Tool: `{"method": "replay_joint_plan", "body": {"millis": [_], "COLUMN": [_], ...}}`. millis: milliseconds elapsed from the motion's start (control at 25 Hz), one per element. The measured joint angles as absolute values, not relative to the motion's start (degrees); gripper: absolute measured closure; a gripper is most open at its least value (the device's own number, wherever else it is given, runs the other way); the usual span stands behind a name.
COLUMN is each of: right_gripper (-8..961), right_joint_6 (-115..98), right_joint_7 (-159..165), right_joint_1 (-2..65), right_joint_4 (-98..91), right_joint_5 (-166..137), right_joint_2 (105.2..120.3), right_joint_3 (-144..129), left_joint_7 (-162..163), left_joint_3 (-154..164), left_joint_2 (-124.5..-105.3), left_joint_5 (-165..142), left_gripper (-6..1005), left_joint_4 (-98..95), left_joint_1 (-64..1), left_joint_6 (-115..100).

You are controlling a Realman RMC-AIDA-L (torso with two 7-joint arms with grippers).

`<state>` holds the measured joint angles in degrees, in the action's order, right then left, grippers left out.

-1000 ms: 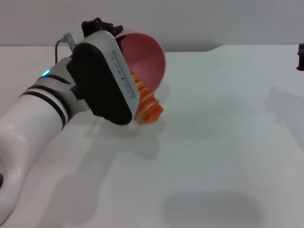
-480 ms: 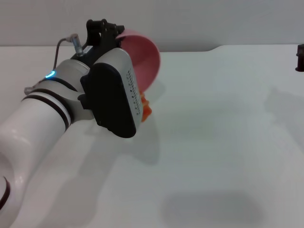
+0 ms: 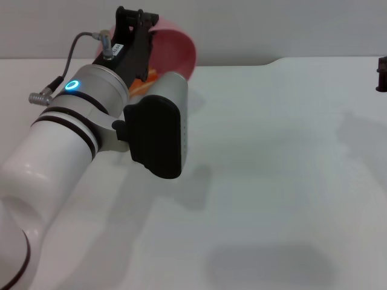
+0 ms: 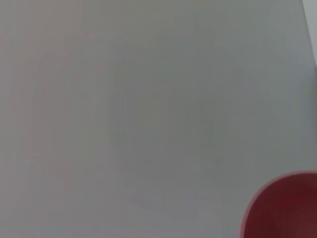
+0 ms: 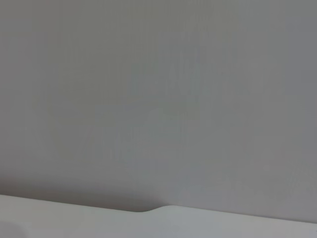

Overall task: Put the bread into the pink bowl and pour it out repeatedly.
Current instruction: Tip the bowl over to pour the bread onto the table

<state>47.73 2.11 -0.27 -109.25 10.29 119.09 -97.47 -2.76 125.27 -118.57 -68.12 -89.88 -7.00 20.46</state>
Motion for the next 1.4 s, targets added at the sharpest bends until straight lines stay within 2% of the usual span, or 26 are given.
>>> {"method": "replay_joint_plan", "body": {"millis": [440,720,1080,1200,1400], "right_gripper": [955,955,955,955,955], "right_joint_6": [47.7,48.2,48.3,48.3,48.8], "right_joint_7": [2.1,2.1,2.1,2.1,2.1], "right_joint_1": [0.2,0.7,1.9,2.3,2.8], "right_joint_4": [-109.2,-109.2,-107.0,-106.4,-105.9], "right_joint_5": [10.4,10.5,12.0,12.2,12.5], "right_joint_2": [119.06,119.00,118.82,118.82,118.75], "right_joint_3": [-97.5,-97.8,-98.5,-98.8,-99.6], "left_joint_7": [2.4,14.8,22.5,20.0,11.4], "left_joint_3": [128.2,125.7,122.6,116.0,106.7], "left_joint_2": [-118.45,-118.49,-118.50,-117.98,-117.96], "left_joint_5": [-78.9,-73.6,-46.1,-19.3,1.4], "left_gripper": [950,950,950,950,950], "left_joint_4": [-87.0,-88.9,-92.0,-93.6,-92.9], "left_joint_1": [-8.5,-10.7,-15.3,-16.4,-17.5], "left_joint_6": [25.6,27.1,35.1,36.4,40.4]}}
